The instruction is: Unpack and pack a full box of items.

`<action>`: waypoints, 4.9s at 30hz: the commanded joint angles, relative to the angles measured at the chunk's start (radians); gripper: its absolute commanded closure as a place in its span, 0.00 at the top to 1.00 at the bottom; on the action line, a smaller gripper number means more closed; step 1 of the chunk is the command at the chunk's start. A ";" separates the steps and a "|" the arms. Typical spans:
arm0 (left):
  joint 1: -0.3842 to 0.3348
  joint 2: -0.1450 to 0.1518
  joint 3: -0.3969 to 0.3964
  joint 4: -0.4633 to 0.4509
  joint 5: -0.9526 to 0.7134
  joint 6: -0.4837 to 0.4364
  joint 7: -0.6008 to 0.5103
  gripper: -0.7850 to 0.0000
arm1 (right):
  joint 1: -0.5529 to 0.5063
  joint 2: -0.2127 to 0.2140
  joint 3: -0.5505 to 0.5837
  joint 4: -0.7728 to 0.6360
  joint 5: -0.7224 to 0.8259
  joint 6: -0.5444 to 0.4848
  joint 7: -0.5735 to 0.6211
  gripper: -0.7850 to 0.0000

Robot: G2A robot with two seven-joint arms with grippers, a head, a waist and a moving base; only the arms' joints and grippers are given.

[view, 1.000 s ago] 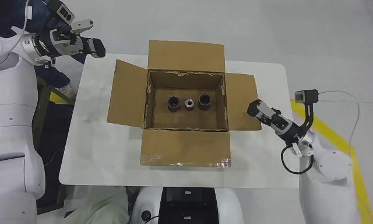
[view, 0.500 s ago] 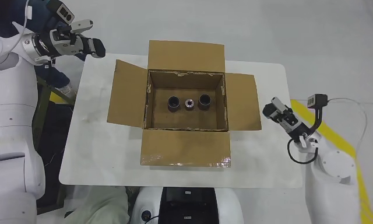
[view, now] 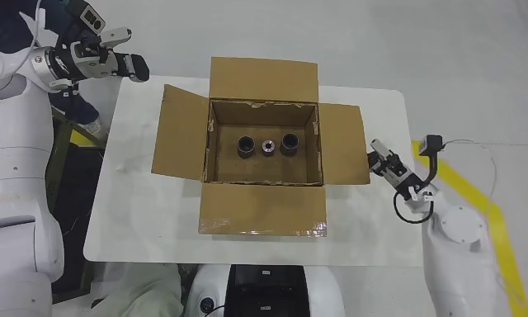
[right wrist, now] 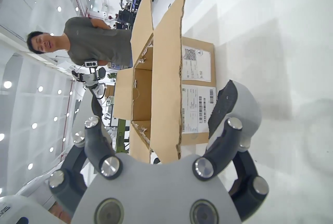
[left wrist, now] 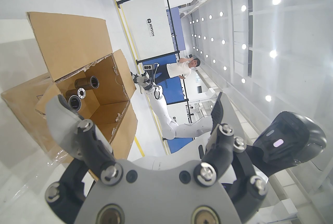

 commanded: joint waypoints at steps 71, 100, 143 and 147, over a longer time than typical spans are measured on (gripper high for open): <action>0.000 0.000 0.000 0.000 0.000 0.000 0.000 1.00 | 0.129 0.049 -0.463 -0.314 -0.435 0.219 -0.034 1.00; 0.171 -0.001 0.097 -0.063 0.113 -0.223 0.184 1.00 | 0.129 0.049 -0.463 -0.314 -0.435 0.219 -0.034 1.00; -0.068 -0.123 0.463 -0.011 0.040 -0.196 0.139 1.00 | 0.129 0.049 -0.463 -0.314 -0.435 0.219 -0.034 1.00; -0.082 -0.126 0.473 -0.007 0.067 -0.202 0.146 1.00 | 0.129 0.049 -0.463 -0.314 -0.435 0.219 -0.034 1.00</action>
